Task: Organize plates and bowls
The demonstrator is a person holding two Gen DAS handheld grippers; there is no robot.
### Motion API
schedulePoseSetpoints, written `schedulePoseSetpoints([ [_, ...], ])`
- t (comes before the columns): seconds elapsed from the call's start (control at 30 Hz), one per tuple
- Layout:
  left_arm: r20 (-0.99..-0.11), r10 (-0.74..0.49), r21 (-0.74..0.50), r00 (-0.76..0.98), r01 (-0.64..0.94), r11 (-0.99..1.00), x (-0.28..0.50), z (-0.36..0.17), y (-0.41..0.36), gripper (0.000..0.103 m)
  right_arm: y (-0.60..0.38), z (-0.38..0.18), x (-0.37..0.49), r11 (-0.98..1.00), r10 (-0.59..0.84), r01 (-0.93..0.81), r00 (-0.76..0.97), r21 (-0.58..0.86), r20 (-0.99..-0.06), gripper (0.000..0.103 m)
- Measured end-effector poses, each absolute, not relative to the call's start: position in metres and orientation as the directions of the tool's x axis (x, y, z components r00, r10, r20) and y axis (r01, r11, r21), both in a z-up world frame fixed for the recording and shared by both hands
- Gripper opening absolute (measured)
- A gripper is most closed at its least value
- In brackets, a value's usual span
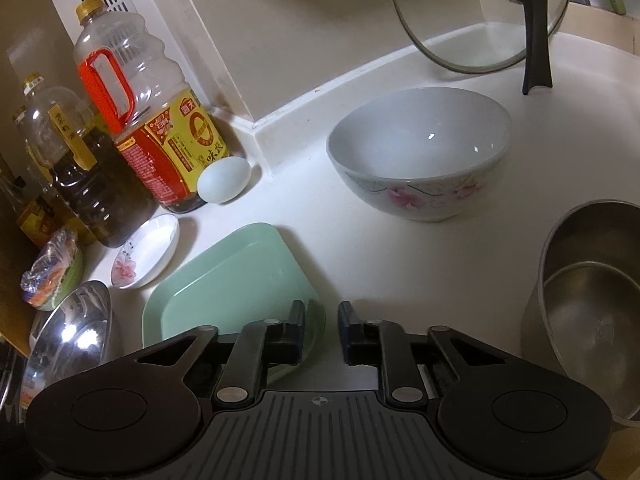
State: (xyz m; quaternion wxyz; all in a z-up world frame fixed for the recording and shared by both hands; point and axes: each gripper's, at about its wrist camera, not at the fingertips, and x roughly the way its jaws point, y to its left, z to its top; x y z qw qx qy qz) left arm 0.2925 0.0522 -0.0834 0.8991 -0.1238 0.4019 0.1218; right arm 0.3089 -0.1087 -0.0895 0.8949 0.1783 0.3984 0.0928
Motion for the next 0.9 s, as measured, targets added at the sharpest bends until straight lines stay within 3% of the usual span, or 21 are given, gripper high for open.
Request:
schedulePoseSetpoints([
  [0.2,-0.751,0.112,-0.126,0.651,-0.307,0.943,0.291,-0.083,0.053,0.010,-0.108,-0.089,0.303,0.927,0.288,-0.017,0.673,0.374,-0.681,0.004],
  [0.9,-0.677,0.134,-0.134,0.724,-0.301,0.944,0.240,-0.035,0.082,0.009,-0.089,-0.036,0.255,0.901,0.373,-0.131,0.717,0.413,-0.588,0.004],
])
